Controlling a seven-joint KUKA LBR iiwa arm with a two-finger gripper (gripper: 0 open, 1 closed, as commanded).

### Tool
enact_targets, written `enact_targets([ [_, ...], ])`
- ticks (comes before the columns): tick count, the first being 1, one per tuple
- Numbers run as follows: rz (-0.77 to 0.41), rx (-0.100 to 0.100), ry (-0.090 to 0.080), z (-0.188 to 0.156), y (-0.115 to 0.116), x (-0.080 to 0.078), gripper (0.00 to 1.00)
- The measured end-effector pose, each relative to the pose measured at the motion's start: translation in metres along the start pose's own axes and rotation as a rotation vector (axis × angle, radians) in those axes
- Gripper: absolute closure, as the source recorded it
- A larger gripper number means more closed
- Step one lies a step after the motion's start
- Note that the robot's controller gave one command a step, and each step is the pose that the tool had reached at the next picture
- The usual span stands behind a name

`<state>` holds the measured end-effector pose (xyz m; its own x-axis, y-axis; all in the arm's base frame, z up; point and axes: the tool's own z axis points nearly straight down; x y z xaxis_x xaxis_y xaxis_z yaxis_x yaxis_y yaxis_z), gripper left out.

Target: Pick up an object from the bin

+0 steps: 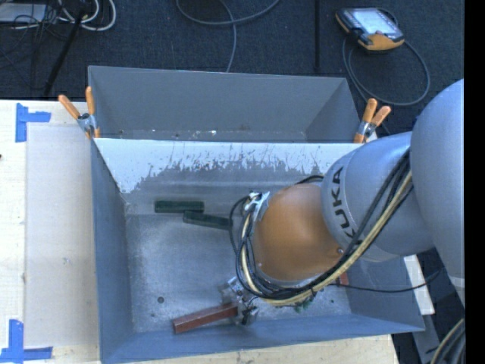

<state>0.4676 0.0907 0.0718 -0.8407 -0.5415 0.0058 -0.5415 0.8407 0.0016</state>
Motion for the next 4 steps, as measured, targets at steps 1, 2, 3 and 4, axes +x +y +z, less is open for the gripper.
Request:
enact_targets([
  [1, -0.002, -0.002, 0.000, -0.054, -0.019, -0.006, 1.00],
  [2, 0.040, 0.002, -0.009, -0.085, -0.042, 0.005, 1.00],
  [3, 0.015, 0.001, -0.006, -0.160, -0.017, -0.038, 1.00],
  [4, 0.017, 0.000, -0.006, -0.160, -0.018, -0.038, 0.00],
])
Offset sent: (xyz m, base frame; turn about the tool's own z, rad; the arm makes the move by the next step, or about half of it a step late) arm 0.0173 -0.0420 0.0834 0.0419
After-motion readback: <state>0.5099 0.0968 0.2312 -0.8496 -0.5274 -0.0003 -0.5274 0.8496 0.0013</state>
